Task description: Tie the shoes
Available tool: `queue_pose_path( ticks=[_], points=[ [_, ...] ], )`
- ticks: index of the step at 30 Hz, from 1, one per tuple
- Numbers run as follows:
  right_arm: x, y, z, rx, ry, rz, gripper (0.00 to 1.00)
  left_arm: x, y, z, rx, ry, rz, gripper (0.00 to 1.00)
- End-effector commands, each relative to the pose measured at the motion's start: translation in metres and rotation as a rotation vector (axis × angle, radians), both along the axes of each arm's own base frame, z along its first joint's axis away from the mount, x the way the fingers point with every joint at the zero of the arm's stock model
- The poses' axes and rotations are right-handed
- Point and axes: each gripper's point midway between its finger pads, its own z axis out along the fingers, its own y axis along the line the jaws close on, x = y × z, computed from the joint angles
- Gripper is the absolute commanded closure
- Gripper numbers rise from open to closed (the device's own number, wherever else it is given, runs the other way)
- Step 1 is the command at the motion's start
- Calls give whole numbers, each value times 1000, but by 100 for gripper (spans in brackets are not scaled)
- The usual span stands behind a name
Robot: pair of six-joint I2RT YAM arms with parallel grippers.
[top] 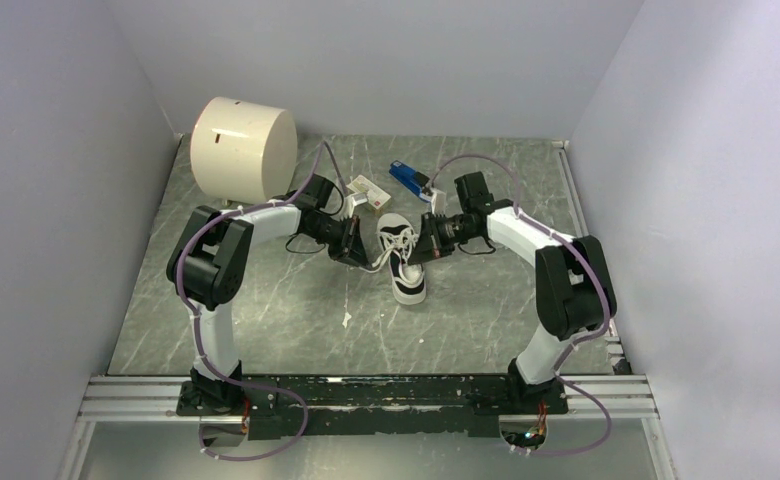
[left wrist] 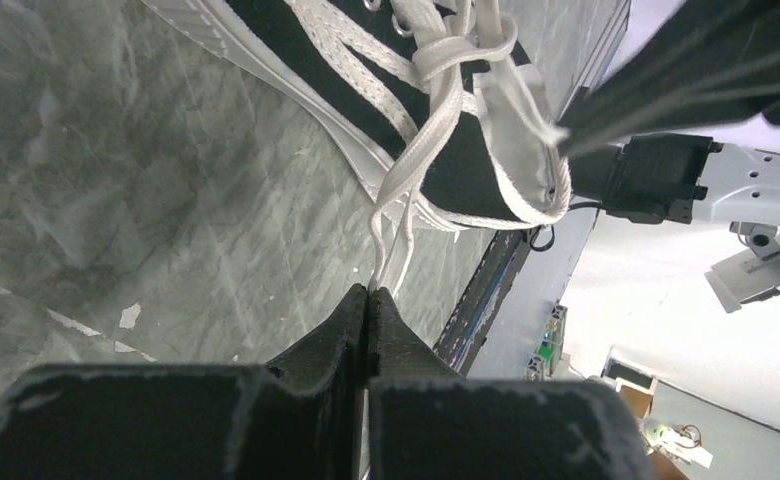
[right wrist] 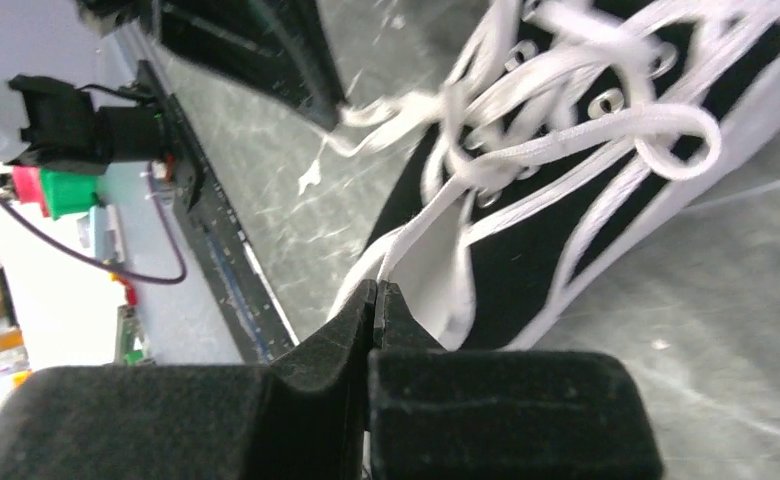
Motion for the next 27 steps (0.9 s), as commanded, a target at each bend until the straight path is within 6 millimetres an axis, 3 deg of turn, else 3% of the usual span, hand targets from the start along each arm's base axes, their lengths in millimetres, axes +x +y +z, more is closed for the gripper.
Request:
queue_pose_path(
  ticks=[1, 7, 16, 20, 22, 27],
  points=[
    [-39, 0, 7, 38, 129, -3, 100, 7, -5, 10, -46, -13, -4, 95],
    [-58, -1, 10, 70, 176, -18, 100, 5, -4, 9, -42, -13, -10, 95],
    [-71, 0, 17, 104, 197, 20, 100, 6, -4, 9, -43, -14, -11, 95],
    [-75, 2, 31, 146, 168, 78, 91, 6, -3, 8, -39, -13, -10, 95],
    [-64, -1, 29, 114, 124, 52, 82, 6, -3, 8, -39, -14, -10, 95],
    [8, -10, 35, 76, 25, -257, 54, 7, -4, 9, -41, -14, -8, 95]
  ],
)
